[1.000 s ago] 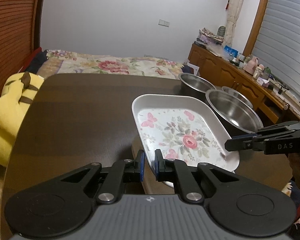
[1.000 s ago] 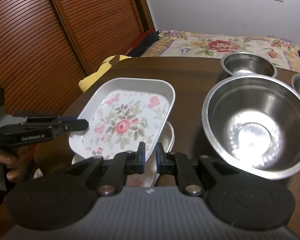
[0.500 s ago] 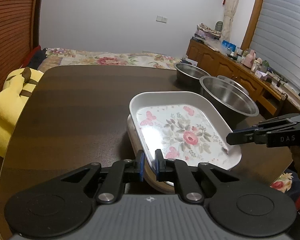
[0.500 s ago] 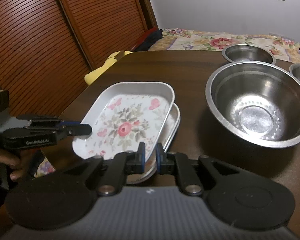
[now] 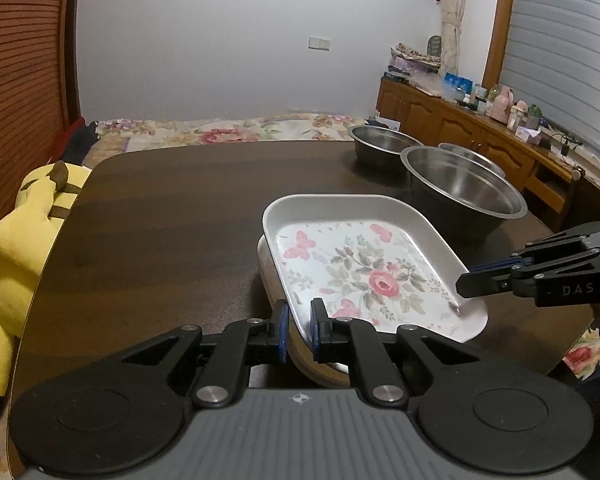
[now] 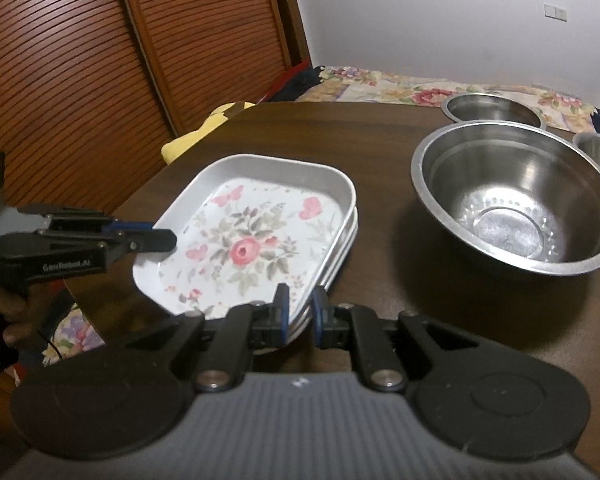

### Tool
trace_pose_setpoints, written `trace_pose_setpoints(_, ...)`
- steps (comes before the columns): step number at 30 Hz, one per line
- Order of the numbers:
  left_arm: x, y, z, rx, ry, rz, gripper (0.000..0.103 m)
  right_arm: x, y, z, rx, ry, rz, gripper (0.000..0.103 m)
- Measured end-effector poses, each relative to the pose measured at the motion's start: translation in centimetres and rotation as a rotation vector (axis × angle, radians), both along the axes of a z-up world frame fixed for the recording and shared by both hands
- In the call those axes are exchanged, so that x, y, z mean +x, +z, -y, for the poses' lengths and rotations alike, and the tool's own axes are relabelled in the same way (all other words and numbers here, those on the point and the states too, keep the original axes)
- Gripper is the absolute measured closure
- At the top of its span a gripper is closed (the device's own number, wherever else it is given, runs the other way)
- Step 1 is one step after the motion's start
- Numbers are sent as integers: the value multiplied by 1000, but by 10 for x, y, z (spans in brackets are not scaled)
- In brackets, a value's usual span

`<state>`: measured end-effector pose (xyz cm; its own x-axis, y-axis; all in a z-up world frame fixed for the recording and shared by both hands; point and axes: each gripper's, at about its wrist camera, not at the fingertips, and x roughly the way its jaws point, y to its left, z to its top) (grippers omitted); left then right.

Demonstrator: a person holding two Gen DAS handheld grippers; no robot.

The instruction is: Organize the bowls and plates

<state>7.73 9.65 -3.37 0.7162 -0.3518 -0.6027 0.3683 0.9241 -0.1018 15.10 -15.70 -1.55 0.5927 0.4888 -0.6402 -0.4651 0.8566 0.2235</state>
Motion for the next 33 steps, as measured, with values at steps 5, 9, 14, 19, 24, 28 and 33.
trace_pose_setpoints(5, 1, -4, 0, 3, 7, 8, 89, 3, -2, 1, 21, -11, 5, 90)
trace_pose_setpoints(9, 0, -6, -1, -1, 9, 10, 89, 4, -4, 4, 56, -25, -1, 90)
trace_pose_setpoints(14, 0, -10, 0, 1, 9, -1, 89, 2, -6, 7, 91, -39, -5, 90)
trace_pose_setpoints(19, 2, -9, -4, -10, 20, -2, 89, -1, -6, 7, 97, -41, -3, 90)
trace_pose_setpoints(24, 2, -6, -3, -8, 24, 10, 89, -3, -2, 8, 84, -40, 18, 90)
trace_pose_setpoints(28, 4, -2, -3, -9, 23, 22, 89, -4, 6, 12, 87, -43, 47, 90)
trace_pose_setpoints(33, 6, 11, 2, -14, 19, 54, 89, -7, 24, 24, 86, -65, 113, 90)
